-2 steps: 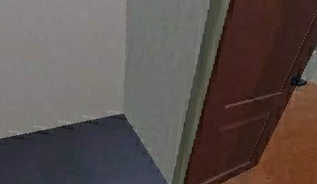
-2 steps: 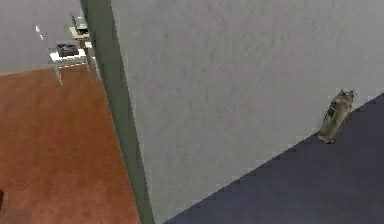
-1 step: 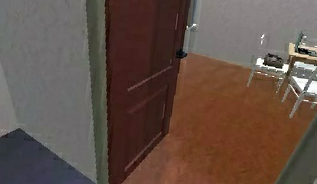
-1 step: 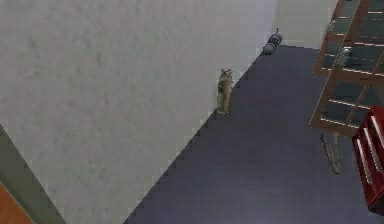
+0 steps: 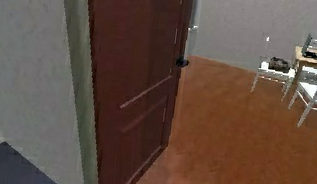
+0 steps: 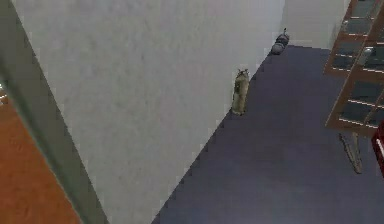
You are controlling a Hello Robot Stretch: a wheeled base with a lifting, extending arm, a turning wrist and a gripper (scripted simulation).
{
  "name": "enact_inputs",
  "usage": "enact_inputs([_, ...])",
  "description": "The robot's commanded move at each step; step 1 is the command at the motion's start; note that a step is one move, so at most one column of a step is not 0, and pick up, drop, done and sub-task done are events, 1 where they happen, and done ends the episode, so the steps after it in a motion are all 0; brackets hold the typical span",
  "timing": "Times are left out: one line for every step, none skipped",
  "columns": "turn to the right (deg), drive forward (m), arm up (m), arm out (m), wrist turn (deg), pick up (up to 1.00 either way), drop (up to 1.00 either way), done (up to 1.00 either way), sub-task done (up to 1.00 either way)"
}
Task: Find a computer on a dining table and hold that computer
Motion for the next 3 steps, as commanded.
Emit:
enact_inputs([6.0, 0.0, 0.0, 0.0, 0.0, 0.0, 0.0, 0.0, 0.0])
enact_inputs([0.0, 0.8, 0.0, 0.0, 0.0, 0.0, 0.0, 0.0, 0.0])
enact_inputs([30.0, 0.0, 0.0, 0.0, 0.0, 0.0, 0.0, 0.0, 0.0])
